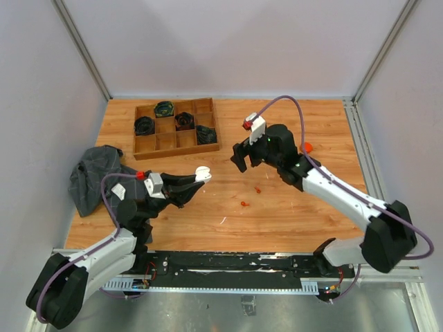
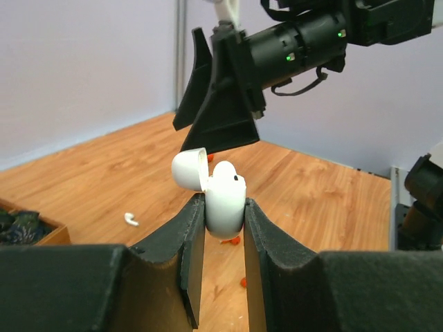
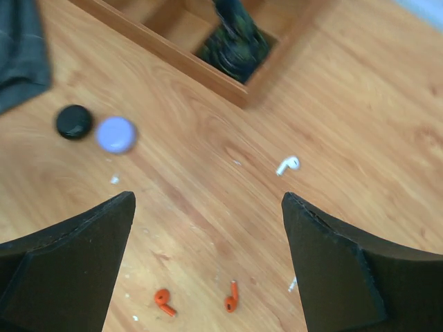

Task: Insert the wireless bluetooth earbuds into the charging case
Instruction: Move the earbud to the center of the board.

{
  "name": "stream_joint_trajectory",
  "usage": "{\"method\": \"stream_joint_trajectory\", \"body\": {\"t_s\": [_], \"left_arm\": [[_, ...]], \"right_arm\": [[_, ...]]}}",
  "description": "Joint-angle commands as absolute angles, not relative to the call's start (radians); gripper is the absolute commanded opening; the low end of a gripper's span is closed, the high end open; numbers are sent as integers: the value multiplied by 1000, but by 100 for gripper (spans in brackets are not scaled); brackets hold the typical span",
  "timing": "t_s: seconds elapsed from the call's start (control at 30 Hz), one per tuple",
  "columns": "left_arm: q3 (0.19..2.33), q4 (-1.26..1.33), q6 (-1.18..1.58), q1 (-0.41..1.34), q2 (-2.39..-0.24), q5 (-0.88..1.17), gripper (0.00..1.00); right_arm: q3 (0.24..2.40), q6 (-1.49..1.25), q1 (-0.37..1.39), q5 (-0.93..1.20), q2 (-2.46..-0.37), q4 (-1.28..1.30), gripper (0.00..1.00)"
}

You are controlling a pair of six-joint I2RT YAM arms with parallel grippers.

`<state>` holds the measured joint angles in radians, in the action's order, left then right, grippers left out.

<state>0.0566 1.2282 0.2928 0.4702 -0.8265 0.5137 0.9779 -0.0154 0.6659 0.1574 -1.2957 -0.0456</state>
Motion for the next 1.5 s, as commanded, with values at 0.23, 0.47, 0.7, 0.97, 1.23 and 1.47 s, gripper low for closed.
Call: {"method": "stream_joint_trajectory", "body": {"t_s": [0.23, 0.47, 0.7, 0.97, 1.23, 1.47], "left_arm": [[135, 1077, 217, 442, -892, 459, 0], [131, 1055, 206, 442, -884, 451, 0], [125, 1033, 201, 440, -852, 448, 0], [109, 1024, 205, 440, -816, 444, 0], [101, 1032, 217, 441, -806, 444, 0], [98, 1041, 217, 440, -800, 443, 0]], "right_arm": [[1206, -84, 486, 72, -1692, 72, 81], [1357, -132, 456, 77, -1919, 76, 64], [1486, -152, 456, 87, -2092, 107, 46], [1499, -183, 457, 82, -2157, 151, 36], [1451, -157, 479, 71, -2145, 194, 32], [1458, -140, 518, 53, -2154, 270, 30]]}}
